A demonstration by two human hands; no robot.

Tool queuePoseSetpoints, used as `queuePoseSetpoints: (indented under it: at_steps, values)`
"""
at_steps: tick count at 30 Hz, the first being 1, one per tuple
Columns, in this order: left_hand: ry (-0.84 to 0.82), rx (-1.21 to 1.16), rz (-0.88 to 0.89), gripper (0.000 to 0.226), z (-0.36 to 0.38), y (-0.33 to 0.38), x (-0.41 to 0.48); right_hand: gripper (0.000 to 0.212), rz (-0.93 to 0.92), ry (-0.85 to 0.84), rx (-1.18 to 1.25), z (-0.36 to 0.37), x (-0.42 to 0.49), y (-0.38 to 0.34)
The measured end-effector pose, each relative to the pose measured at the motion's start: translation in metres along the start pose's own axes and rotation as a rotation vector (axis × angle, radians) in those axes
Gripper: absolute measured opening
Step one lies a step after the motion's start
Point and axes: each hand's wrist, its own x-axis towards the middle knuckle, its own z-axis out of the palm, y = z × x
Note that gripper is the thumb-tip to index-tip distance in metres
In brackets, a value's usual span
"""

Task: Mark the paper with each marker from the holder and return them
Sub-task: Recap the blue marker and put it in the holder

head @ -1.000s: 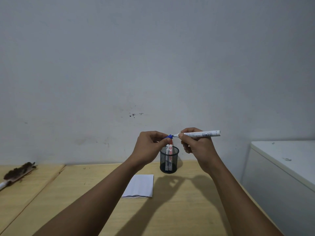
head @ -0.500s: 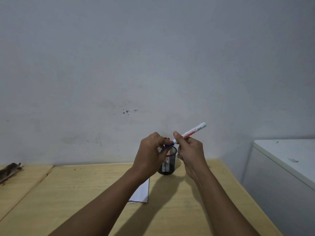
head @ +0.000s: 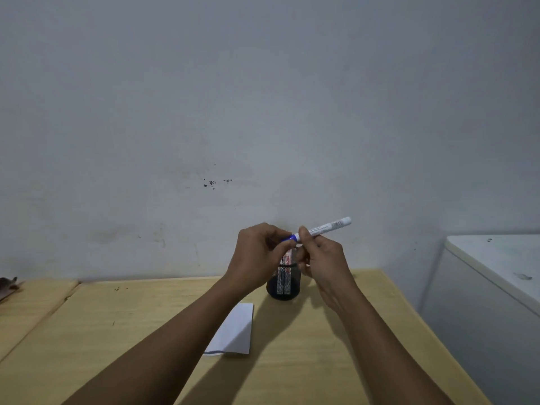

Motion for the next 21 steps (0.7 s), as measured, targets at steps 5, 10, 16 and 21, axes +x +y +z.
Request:
queuePoseSetpoints:
  at_steps: [5,10,16,21]
  values:
    - [0.030,0.231,0.183,0.014,-0.013,0.001,0.032,0.030,-0.506,0.282,-0.653,-0.012,0.017,-0.002]
    - [0.012,0.144,0.192,0.030,-0.004,0.007,0.053,0.020,-0.569,0.169,-0.704,-0.014,0.048,-0.008]
    - [-0.313,0.554,-0.042,0.031,0.025,-0.041,0.066,0.044,-0.346,0.113,-0.540,-0.012,0.061,0.013]
    - [-0.478,0.569,-0.070,0.029,0.040,-0.059,0.070,0.080,-0.344,0.040,-0.717,-0.013,0.064,0.041]
